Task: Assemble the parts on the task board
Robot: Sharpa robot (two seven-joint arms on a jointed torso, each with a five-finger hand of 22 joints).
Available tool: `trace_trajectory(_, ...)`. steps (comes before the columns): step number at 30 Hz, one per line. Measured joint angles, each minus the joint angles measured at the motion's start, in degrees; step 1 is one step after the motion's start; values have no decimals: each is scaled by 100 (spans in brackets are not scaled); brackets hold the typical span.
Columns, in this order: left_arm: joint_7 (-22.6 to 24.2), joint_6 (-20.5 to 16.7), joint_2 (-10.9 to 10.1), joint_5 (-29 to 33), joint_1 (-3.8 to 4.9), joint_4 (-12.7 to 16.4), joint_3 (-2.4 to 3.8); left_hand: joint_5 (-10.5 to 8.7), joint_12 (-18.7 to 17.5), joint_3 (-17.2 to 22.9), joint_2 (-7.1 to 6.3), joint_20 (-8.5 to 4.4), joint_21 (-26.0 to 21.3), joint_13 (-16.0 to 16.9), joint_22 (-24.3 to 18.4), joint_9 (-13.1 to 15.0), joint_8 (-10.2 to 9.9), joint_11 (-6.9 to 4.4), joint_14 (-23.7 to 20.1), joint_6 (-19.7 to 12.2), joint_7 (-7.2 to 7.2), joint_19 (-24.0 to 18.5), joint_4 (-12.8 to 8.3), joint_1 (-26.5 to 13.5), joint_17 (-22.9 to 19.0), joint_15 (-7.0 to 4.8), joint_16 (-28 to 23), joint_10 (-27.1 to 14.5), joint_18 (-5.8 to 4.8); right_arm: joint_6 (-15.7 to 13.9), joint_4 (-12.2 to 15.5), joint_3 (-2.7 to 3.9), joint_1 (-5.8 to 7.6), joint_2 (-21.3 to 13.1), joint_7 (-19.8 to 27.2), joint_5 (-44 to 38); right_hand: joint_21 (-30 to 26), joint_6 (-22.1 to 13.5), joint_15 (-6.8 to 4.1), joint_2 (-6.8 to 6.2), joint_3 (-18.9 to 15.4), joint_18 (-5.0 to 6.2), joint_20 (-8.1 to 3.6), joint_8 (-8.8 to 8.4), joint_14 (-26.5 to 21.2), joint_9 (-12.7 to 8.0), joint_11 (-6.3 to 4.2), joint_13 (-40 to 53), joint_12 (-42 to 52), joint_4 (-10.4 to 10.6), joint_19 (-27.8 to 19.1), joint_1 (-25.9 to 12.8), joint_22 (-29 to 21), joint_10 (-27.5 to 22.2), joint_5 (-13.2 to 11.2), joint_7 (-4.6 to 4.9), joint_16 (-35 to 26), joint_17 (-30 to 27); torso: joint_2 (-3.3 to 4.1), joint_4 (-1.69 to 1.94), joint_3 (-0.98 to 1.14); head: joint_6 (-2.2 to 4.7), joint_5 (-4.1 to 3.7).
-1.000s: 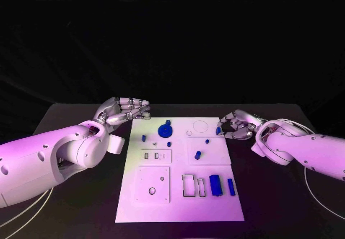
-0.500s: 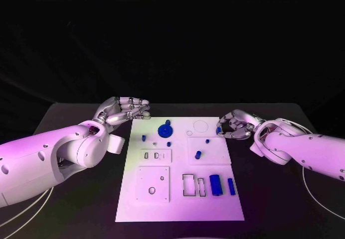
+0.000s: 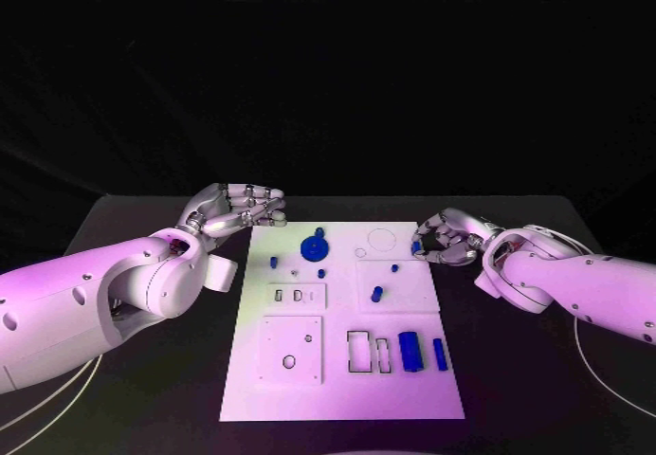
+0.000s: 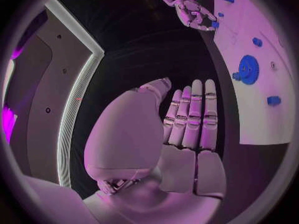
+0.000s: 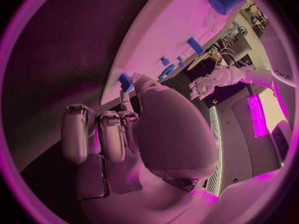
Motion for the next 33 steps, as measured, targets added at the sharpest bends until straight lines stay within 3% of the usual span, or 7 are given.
trace_trajectory(7,-1,2,0,0,0,0,0,0,0,16,0,0,0,0,0,0,0,0,0,0,0,0,16,0,0,0,0,0,0,-1,-23,0,-1,12,-29,-9,40,18,0,0,33,0,1,0,0,7,0,0,22,2,42,0,0,0,0,-18,0,0,-1,1,1,-8,-14)
trace_trajectory(15,-2,5,-2,0,0,1,0,0,0,16,0,0,0,0,0,0,0,0,0,0,0,0,16,0,-1,0,0,0,0,-27,-46,0,-4,41,-66,-18,40,202,-43,117,216,0,-20,67,0,36,-57,0,44,-69,63,51,-1,15,-4,-78,0,-1,0,4,-1,-20,-15)
trace_trajectory(16,-2,5,-3,0,0,2,0,0,0,16,0,0,0,0,0,0,0,0,0,0,0,0,16,0,-1,0,0,0,0,-39,-46,0,-6,44,-70,-19,40,219,-45,117,252,0,-20,67,2,40,-73,0,44,-94,63,51,-1,9,-51,-95,0,-1,0,4,-1,-23,-15)
trace_trajectory(18,-2,6,-4,0,0,2,0,0,0,16,0,0,0,0,0,0,0,0,0,0,0,0,16,0,-1,0,0,0,0,-62,-47,0,-7,50,-72,-20,40,263,-89,155,404,0,-41,72,12,46,-94,0,44,-160,84,89,-1,-8,-408,-111,0,-1,0,7,-1,-26,-18)
trace_trajectory(20,-2,7,-5,0,0,2,0,0,0,16,0,0,0,0,0,0,0,0,0,0,0,0,16,0,-1,0,0,0,0,-97,-46,1,-7,57,-73,-22,40,302,-94,155,459,1,-41,97,10,54,-114,2,67,-190,84,90,-1,11,-491,-118,0,-2,0,6,-1,-30,-20)
trace_trajectory(29,-3,10,-7,0,0,3,0,0,0,16,0,0,0,0,1,0,0,0,0,0,0,0,16,0,-1,0,0,0,0,-280,-4,1,-15,66,-80,-41,67,368,-94,160,567,0,-60,134,10,90,-125,4,82,-247,104,95,-2,0,-492,-144,0,-2,-1,1,0,-40,-20)
trace_trajectory(33,-3,12,-7,0,0,-1,0,0,0,16,0,0,0,0,1,0,0,0,0,0,0,0,16,0,-1,0,0,0,0,-398,72,1,-17,45,-90,-49,88,390,-114,114,659,0,-81,143,-9,102,-154,4,90,-243,124,-15,-2,12,-289,-166,0,-2,-4,1,-1,-40,-5)
